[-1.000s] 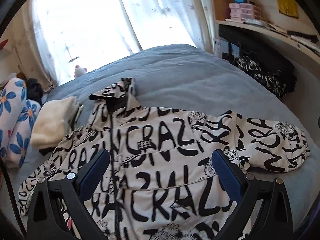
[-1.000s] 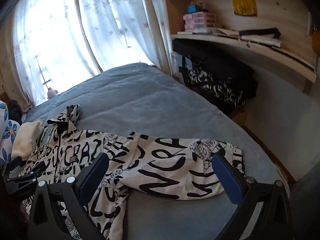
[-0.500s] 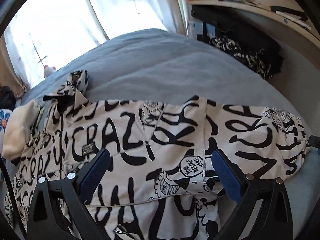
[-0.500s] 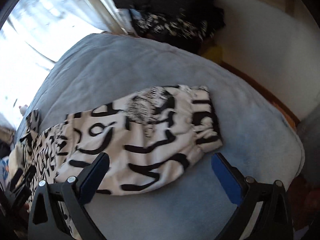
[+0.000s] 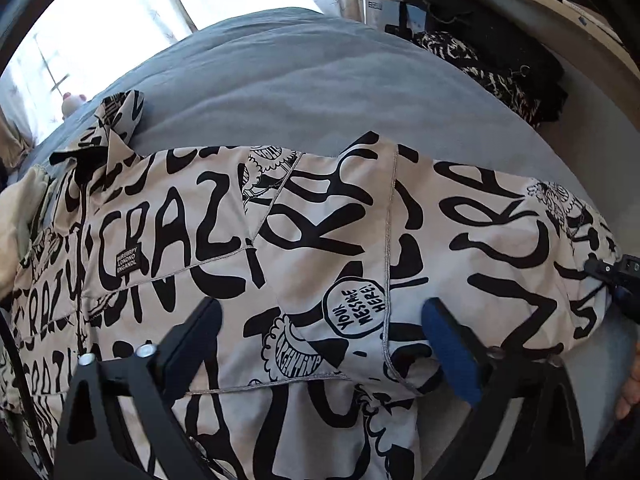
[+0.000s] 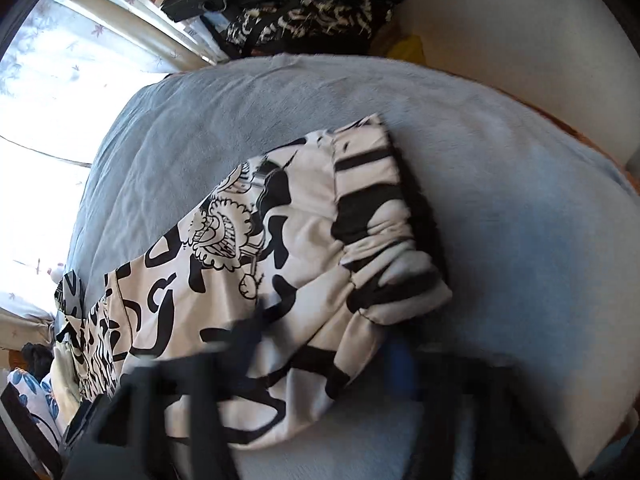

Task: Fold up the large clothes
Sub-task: 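Lift the sleeve with the right tool and lay it across the jacket front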

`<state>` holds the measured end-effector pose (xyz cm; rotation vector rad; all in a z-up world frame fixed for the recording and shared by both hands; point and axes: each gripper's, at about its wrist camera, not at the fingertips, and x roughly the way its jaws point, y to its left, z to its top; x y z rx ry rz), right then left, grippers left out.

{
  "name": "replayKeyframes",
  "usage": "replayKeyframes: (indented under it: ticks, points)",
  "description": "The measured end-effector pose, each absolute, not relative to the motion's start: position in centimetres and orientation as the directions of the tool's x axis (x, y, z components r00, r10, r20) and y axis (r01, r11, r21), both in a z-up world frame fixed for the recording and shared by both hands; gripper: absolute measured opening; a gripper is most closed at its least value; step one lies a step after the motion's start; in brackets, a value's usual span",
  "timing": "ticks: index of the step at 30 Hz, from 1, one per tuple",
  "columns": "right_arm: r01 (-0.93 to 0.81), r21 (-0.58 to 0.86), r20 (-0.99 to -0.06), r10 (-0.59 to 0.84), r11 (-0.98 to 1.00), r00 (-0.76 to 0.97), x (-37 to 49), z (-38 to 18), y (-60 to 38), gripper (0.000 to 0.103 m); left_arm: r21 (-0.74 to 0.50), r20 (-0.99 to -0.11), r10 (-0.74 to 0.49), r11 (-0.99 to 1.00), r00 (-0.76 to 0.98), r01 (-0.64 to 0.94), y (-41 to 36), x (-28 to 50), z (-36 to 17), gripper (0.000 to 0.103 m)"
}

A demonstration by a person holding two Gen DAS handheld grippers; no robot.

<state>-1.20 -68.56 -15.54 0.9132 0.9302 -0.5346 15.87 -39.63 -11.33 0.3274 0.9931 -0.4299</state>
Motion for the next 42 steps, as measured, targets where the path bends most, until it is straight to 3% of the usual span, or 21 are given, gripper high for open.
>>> replayKeyframes:
  ticks: [1, 7, 14, 20, 27, 33, 42]
  points:
    - [0.722, 0.444, -0.846, -0.018, 0.532, 0.533, -1.0, -15.2, -68.3, 0.012, 0.078, -0.851, -0.199, 0.867, 0.485, 0.492, -39.5, 15.7, -11.1, 0.073]
    - [0.535, 0.401, -0.7, -0.127, 0.744, 0.702, 1.2, -6.4, -61.2, 0.008, -0.012, -0.784, -0.3, 0.883, 0.544, 0.469, -34.5, 15.4, -7.3, 0.071]
    - [0.137, 0.333, -0.574, 0.085, 0.933, 0.814, 5.8, 0.5, -46.5, 0.008, -0.049, -0.713, -0.288, 0.93, 0.639, 0.364, -24.7, 16.4, -3.0, 0.08]
    - [-0.071, 0.269, -0.662, 0.238, 0.961, 0.71, 9.7, -4.1, -34.8, 0.011, -0.234, -0.738, -0.355, 0.932, 0.574, 0.276, -15.0, 17.3, -3.4, 0.08]
    - [-0.08, 0.165, -0.828, 0.182, 0.983, 0.531, 9.7, -13.5, -28.8, 0.022, -0.282, -0.823, -0.357, 0.932, 0.442, 0.228, -10.6, 17.2, -10.4, 0.08]
    - [-0.023, 0.284, -0.808, 0.252, 0.958, 0.533, 7.0, -13.1, -31.8, 0.047, -0.376, -0.818, -0.452, 0.888, 0.355, 0.266, -11.5, 16.4, -12.9, 0.08]
    - [0.008, 0.274, -0.781, 0.218, 0.962, 0.585, 2.3, -11.8, -32.2, 0.047, -0.468, -0.8, -0.557, 0.813, 0.224, 0.347, -15.2, 15.9, -13.3, 0.08]
